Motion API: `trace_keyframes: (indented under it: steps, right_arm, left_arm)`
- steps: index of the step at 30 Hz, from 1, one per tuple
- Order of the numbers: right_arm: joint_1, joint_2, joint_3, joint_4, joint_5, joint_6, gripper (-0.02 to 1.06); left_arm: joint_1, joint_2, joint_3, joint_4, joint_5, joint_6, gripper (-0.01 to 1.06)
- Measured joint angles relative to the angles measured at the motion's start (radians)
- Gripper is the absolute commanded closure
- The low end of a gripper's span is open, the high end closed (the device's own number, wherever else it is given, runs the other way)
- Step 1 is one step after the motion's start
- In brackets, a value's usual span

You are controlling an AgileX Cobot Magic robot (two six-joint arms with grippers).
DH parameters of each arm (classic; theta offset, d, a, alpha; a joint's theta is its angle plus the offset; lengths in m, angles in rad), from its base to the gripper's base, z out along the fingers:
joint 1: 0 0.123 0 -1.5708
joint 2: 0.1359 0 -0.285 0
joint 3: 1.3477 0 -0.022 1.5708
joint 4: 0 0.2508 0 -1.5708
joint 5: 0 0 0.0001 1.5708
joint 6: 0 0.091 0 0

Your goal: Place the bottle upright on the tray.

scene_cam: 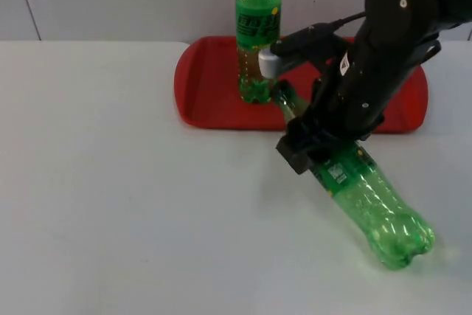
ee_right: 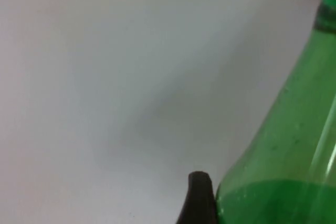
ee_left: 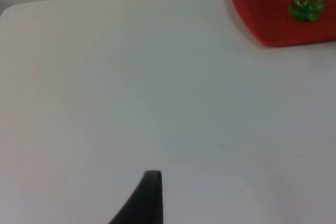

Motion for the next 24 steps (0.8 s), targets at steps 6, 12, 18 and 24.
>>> trace_keyframes:
  steps: [6, 12, 18, 24]
  right_arm:
    - [0.000, -0.083, 0.000, 0.002, -0.020, 0.000, 1.05]
    - [-0.002, -0.223, 0.000, 0.002, -0.019, -0.029, 1.05]
    - [-0.050, -0.339, 0.000, 0.006, -0.017, -0.036, 1.05]
    - [-0.130, -0.423, 0.000, 0.006, -0.019, -0.036, 1.05]
  left_arm:
    - [0.000, 0.000, 0.000, 0.000, 0.000, 0.000, 0.00]
    - [0.000, 0.000, 0.000, 0.000, 0.000, 0.000, 0.00]
    - [0.000, 0.000, 0.000, 0.000, 0.000, 0.000, 0.00]
    - [0.000, 0.000, 0.000, 0.000, 0.000, 0.000, 0.00]
